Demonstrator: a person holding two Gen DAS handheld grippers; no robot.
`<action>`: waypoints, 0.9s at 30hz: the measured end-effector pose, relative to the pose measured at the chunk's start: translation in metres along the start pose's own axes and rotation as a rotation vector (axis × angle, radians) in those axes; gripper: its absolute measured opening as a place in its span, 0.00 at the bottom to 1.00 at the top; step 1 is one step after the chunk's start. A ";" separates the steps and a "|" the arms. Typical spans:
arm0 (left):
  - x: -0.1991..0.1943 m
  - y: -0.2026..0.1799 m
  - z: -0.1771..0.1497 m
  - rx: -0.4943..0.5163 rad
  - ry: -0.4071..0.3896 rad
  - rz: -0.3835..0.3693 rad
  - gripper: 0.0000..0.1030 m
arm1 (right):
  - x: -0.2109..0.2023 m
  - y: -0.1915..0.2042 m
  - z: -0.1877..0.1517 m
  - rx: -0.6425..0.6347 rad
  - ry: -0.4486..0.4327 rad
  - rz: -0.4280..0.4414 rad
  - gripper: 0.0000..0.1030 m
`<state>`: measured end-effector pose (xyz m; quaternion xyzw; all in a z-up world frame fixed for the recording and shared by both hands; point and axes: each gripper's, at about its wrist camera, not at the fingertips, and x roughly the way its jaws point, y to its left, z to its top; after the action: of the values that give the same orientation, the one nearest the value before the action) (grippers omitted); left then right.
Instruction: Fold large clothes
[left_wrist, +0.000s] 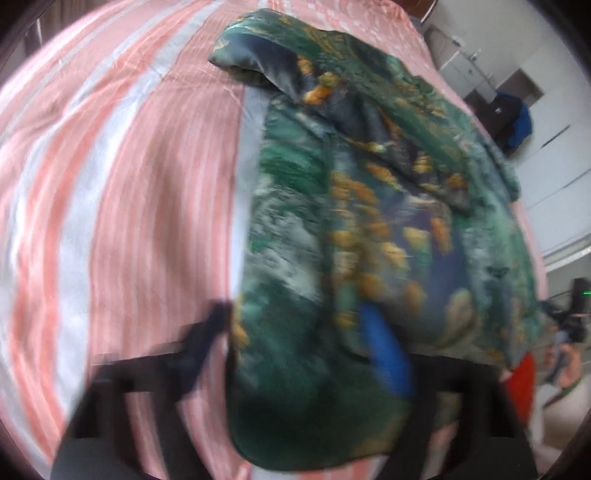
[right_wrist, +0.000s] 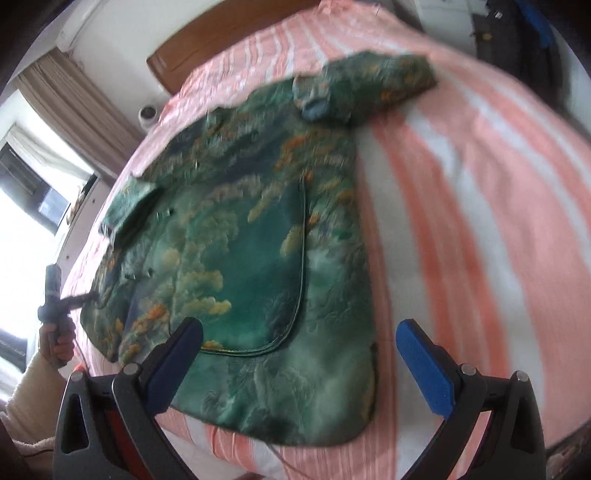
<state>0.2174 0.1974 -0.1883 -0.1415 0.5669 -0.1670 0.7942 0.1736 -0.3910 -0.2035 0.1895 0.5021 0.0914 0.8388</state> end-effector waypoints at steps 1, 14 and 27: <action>-0.004 0.002 -0.004 -0.021 -0.004 -0.018 0.32 | 0.012 0.000 0.000 0.001 0.044 -0.001 1.00; -0.077 -0.008 -0.110 0.006 -0.010 -0.005 0.16 | -0.024 0.052 -0.039 -0.144 0.074 -0.073 0.19; -0.142 -0.027 -0.106 0.180 -0.172 0.302 0.66 | -0.034 0.016 -0.076 0.040 0.039 -0.106 0.73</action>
<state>0.0713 0.2302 -0.0895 0.0033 0.4943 -0.0834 0.8653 0.0913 -0.3712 -0.2019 0.1776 0.5294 0.0404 0.8286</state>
